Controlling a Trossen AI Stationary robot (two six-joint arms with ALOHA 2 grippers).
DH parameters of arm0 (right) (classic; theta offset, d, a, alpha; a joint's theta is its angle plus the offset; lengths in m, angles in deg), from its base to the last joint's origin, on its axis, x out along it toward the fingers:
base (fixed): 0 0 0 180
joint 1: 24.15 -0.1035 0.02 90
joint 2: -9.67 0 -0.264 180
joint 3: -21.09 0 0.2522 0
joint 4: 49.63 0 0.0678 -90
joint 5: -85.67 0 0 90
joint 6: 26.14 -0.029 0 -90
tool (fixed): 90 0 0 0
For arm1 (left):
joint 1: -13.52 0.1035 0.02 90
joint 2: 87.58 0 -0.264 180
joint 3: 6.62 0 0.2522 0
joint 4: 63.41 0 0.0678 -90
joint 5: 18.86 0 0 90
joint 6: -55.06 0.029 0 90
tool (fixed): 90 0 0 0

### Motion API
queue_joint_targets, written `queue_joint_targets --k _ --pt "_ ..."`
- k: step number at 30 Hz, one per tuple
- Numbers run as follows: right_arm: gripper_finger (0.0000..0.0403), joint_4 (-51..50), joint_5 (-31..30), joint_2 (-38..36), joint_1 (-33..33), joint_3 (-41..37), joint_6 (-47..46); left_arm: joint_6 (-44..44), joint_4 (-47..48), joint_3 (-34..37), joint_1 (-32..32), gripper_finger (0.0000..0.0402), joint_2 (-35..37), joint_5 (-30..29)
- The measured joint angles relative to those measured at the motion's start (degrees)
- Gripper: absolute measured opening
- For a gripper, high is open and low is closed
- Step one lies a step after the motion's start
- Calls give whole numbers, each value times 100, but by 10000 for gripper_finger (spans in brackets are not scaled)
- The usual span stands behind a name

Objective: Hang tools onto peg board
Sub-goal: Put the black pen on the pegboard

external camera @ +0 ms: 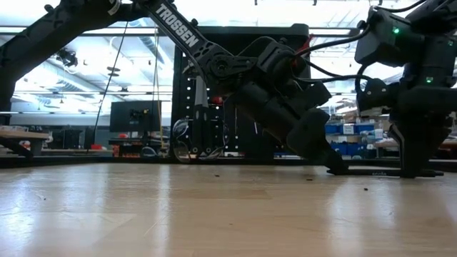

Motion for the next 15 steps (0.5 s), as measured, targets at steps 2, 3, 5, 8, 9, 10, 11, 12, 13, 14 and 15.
queue_joint_targets --k 2,3,5,8,9,10,11,12,13,14,15 --pt "34 -162 0 -46 0 99 31 -62 17 8 -2 9 82 -7" --pt "34 -238 -1 -82 -1 158 71 -32 48 20 -2 15 119 6" --pt "33 -439 7 -113 -4 264 164 101 182 38 -11 34 247 17" --pt "17 -755 31 -123 -7 415 194 228 179 48 -60 76 419 58" --pt "6 -789 37 -139 -7 478 208 234 162 44 -76 92 476 62" --pt "2 -908 37 -135 -8 526 211 249 139 34 -89 108 509 64" --pt "0 -1029 38 -132 -11 556 215 290 94 27 -104 124 516 66" --pt "1 -1108 42 -132 -17 603 230 358 85 27 -123 139 517 66" --pt "1 -1108 62 -132 -22 659 255 433 88 27 -146 154 514 58" --pt "1 -1068 86 -132 -22 698 269 533 97 29 -170 167 511 39" --pt "1 -1064 126 -134 -22 712 271 621 89 29 -192 180 511 -25"
